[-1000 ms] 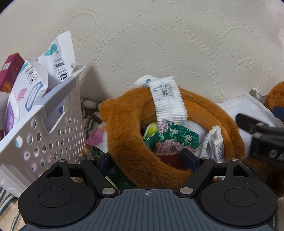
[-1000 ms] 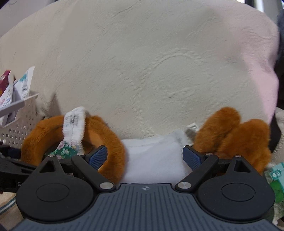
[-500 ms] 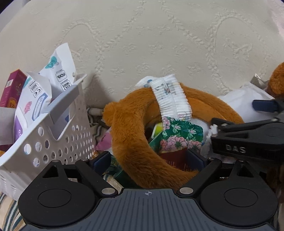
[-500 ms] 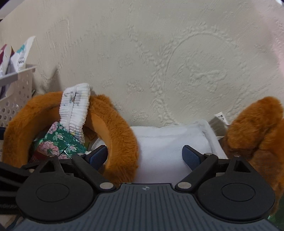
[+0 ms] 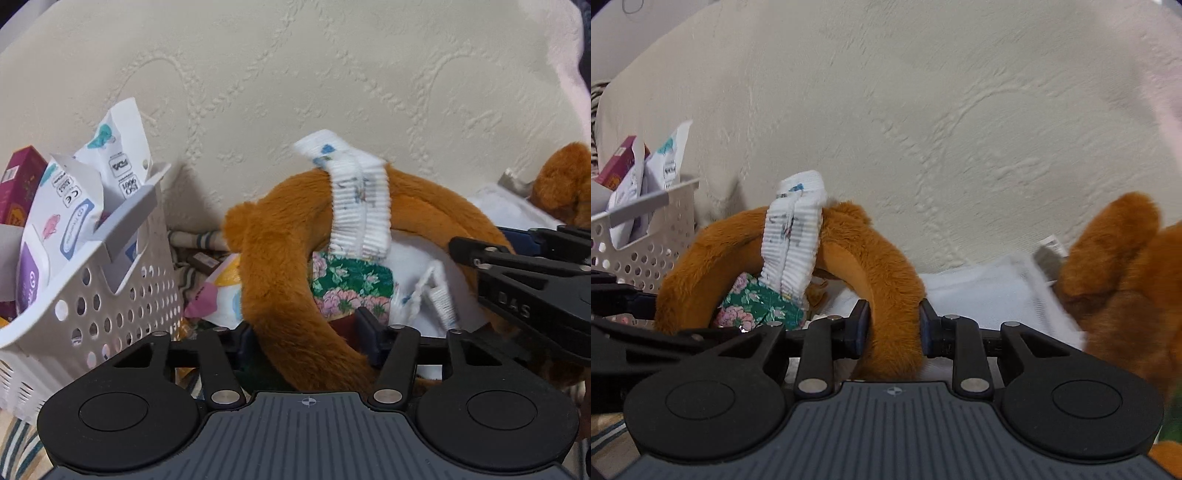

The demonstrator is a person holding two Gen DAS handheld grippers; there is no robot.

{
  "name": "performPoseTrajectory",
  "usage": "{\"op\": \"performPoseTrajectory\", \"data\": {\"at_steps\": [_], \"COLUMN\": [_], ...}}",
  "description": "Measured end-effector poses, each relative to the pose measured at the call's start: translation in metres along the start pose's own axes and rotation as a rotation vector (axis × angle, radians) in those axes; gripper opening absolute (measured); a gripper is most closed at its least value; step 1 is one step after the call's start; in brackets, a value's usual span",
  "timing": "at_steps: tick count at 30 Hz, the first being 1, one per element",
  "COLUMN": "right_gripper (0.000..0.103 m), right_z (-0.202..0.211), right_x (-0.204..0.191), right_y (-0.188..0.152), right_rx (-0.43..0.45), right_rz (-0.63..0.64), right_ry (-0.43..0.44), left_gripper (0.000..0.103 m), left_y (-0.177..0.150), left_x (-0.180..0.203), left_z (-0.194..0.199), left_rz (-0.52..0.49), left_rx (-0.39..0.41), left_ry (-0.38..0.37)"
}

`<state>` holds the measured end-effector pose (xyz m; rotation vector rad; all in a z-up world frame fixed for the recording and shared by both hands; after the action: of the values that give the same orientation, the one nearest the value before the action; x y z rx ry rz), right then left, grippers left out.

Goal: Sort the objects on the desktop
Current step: 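Close the left gripper on the brown plush ring while the right gripper grasps it too, then lift the plush ring with both grippers and carry it toward the white basket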

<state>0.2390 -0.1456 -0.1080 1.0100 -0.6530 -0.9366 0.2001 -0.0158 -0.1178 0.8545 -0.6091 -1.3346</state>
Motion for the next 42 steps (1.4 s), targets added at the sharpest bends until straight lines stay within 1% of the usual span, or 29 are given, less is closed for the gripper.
{"op": "performPoseTrajectory", "data": {"at_steps": [8,13,21,25,35,39,42], "right_gripper": [0.031,0.031,0.031,0.031,0.031,0.031,0.031], "right_z": [0.04,0.061,0.085,0.096,0.114,0.119,0.121], "right_x": [0.009,0.013,0.016,0.011,-0.008,-0.019,-0.032], "right_y": [0.01,0.025,0.041,0.047,0.075,0.085,0.092], "right_rx": [0.102,0.157,0.203,0.222,0.286,0.309,0.32], "right_rz": [-0.012,-0.016,-0.016,-0.006,0.017,0.021,0.032], "right_ry": [-0.045,-0.062,-0.082,-0.087,-0.09,-0.08,-0.067], "left_gripper": [0.052,0.052,0.052,0.052,0.052,0.051,0.051], "left_y": [0.016,0.033,0.042,0.046,0.063,0.066,0.067], "left_x": [0.01,0.011,0.009,0.006,-0.015,-0.031,-0.051], "left_z": [0.032,0.053,0.077,0.087,0.121,0.131,0.139], "left_rz": [-0.044,-0.061,-0.08,-0.081,-0.078,-0.072,-0.064], "left_rx": [0.104,0.168,0.209,0.226,0.29,0.31,0.315], "left_ry": [-0.018,-0.023,-0.032,-0.034,-0.021,-0.007,0.007]}}
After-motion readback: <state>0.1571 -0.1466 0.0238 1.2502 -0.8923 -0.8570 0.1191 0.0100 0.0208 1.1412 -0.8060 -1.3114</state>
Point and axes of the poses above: each gripper's, at about its wrist camera, not at the fingertips, and z roughly against the way its jaws point, x to its right, y to its top, the point moved 8 cm from there along -z, roughly the way its jaws point, and after that the axes turned 6 degrees about y, right-handed, at the moved point
